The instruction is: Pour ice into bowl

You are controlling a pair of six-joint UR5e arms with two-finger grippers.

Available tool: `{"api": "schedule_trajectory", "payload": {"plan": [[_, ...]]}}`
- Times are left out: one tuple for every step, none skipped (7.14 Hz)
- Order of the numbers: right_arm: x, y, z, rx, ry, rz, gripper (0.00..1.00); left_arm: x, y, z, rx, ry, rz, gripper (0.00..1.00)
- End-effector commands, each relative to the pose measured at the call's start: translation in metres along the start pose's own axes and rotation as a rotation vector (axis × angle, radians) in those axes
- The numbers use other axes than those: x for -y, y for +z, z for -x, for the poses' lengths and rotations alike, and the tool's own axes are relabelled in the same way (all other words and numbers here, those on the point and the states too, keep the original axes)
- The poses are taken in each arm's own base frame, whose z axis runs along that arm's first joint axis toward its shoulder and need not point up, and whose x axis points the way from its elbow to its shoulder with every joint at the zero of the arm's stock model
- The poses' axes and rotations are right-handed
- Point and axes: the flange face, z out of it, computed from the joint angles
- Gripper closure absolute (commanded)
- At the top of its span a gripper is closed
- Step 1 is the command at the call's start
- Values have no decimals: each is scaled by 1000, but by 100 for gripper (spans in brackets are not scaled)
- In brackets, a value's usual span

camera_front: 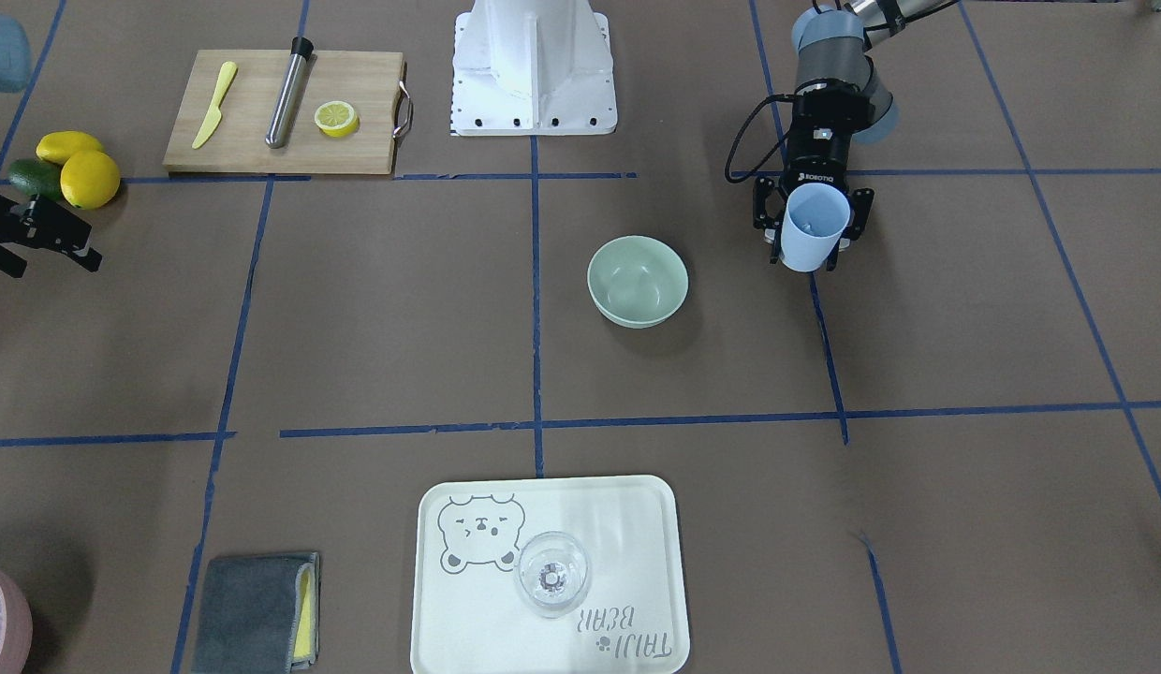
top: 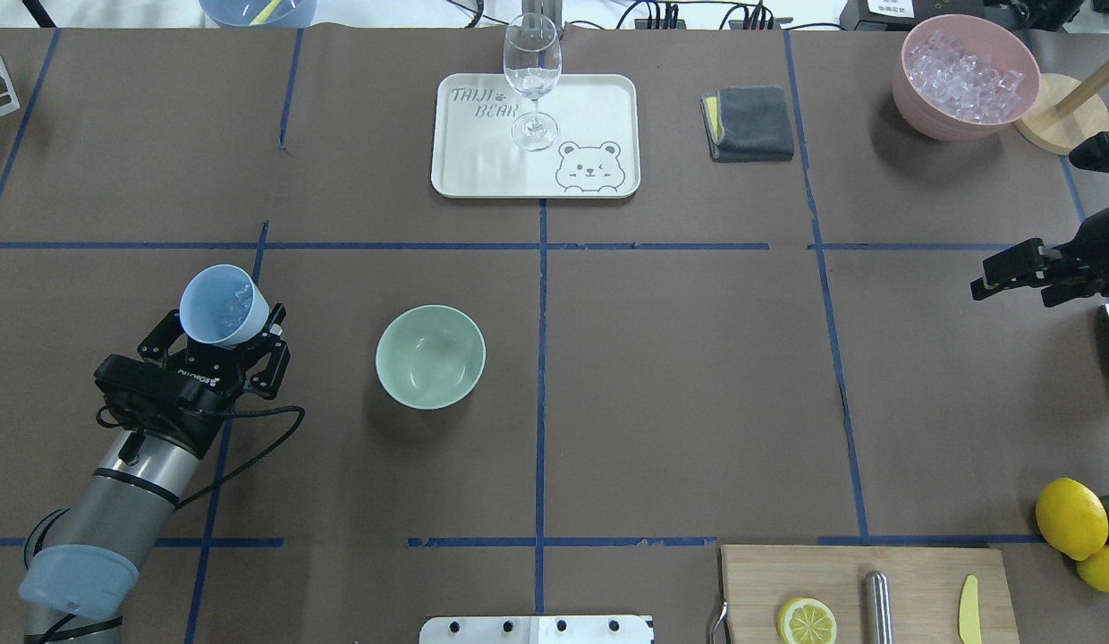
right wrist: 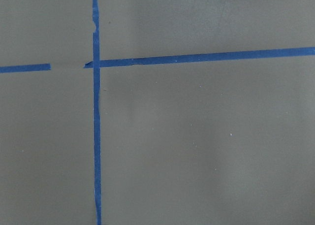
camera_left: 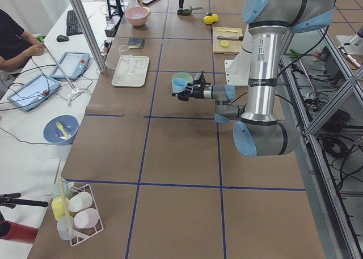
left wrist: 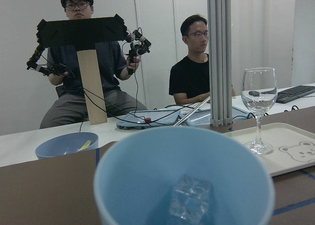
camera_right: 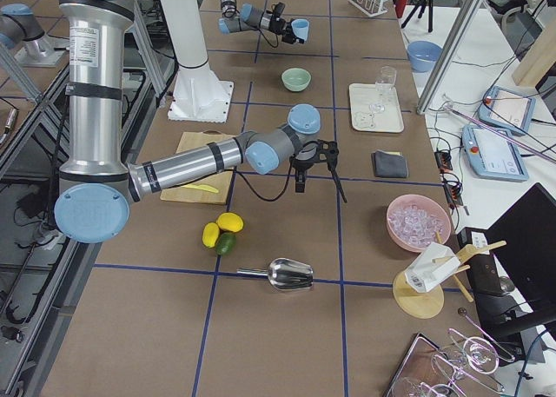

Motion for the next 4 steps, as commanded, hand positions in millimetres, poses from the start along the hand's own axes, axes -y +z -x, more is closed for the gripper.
{"api": "schedule_trajectory", "payload": {"plan": [[1, 0, 0, -1, 0, -2, 0, -5, 3, -46, -12, 156, 41, 100], [1, 1, 0, -2, 3, -1, 0, 8, 14, -81, 8, 354, 75, 100], [1, 1, 0, -2, 6, -1, 0, 2, 18, -87, 47, 438, 89, 100], [0, 1, 0, -2, 8, 0, 0, 3, 20, -90, 52, 628, 115, 100]]}}
